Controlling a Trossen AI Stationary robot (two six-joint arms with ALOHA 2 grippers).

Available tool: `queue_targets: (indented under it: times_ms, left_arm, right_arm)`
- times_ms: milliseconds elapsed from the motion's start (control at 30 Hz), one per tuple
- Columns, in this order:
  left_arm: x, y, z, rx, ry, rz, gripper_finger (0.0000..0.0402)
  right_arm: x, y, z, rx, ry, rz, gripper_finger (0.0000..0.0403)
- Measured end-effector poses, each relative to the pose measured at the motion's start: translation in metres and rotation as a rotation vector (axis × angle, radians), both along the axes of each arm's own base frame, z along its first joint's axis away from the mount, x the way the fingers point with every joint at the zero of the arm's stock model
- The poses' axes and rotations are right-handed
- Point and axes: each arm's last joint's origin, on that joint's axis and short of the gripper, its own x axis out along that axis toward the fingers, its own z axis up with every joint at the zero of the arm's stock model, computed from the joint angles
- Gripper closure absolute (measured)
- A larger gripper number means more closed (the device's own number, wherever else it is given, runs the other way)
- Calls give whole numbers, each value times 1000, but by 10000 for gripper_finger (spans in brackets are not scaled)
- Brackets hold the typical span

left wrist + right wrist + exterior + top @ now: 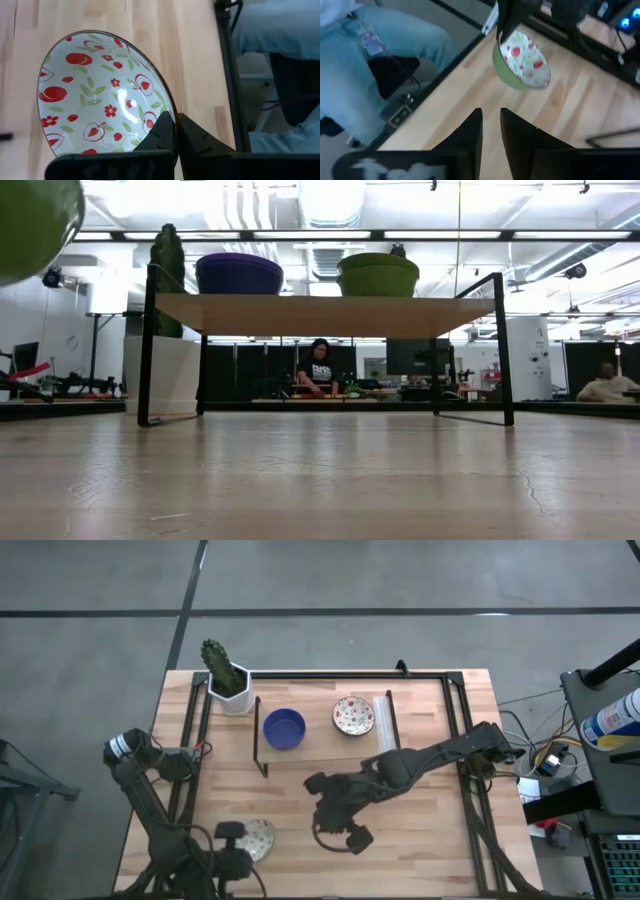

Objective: Pick & Place Mini bowls
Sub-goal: Stack the white patterned bowl on the white patterned bowls on the shelf

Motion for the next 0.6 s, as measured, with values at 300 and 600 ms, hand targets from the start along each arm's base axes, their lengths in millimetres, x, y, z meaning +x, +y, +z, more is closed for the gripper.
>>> queue_targets:
  times_ms: [300, 600]
  left_arm:
    - [13, 1, 27, 26, -51, -149, 401]
    - [31, 10, 42, 28, -63, -258, 401]
  right_arm:
    - [12, 7, -22, 44, -132, 62, 248]
    - [15, 11, -31, 42, -193, 122, 196]
